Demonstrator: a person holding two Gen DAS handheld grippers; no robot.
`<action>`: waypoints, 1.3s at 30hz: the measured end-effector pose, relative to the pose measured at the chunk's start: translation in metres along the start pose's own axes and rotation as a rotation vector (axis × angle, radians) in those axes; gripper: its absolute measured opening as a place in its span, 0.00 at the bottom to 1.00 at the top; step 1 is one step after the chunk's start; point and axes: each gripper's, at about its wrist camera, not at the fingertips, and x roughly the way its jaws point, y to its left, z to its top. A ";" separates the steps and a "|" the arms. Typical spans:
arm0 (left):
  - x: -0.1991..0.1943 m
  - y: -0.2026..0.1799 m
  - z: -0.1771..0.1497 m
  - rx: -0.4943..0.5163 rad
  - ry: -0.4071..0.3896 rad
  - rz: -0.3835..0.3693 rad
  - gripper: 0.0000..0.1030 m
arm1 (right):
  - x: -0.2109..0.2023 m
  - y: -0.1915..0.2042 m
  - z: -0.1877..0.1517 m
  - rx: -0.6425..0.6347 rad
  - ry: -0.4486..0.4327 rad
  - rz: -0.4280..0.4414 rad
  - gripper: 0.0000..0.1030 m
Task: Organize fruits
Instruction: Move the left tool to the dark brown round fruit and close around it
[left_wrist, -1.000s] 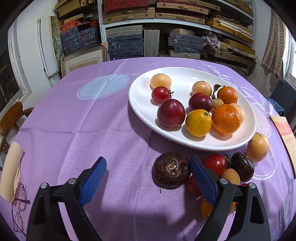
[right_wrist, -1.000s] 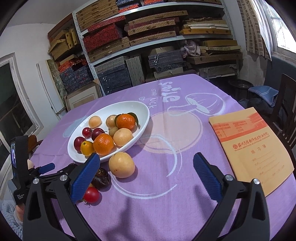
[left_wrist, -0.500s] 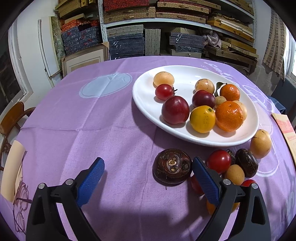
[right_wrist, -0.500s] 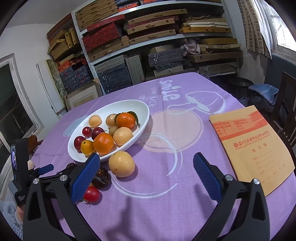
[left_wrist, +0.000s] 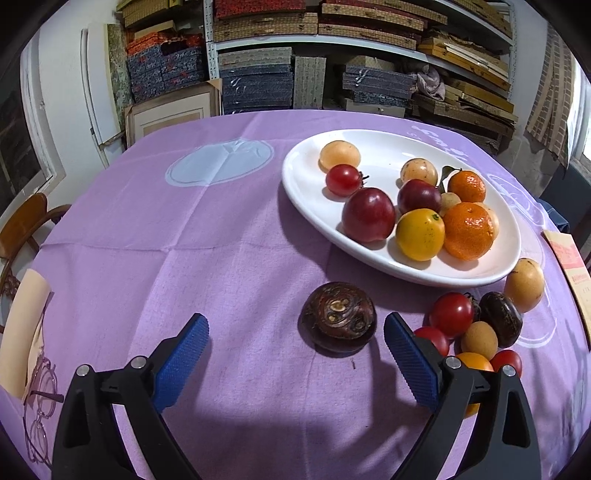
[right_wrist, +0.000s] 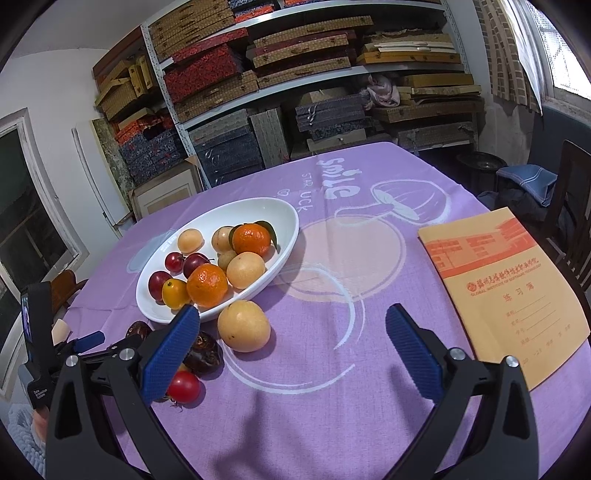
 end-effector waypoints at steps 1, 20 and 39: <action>0.000 -0.002 0.001 0.003 0.000 -0.005 0.94 | 0.000 0.000 0.000 0.000 0.001 -0.001 0.96; 0.011 -0.003 0.009 -0.020 0.028 -0.021 0.83 | 0.004 -0.001 -0.003 0.008 0.023 -0.007 0.96; 0.011 -0.006 0.005 -0.002 0.032 -0.087 0.47 | 0.006 -0.001 -0.005 0.008 0.030 -0.009 0.96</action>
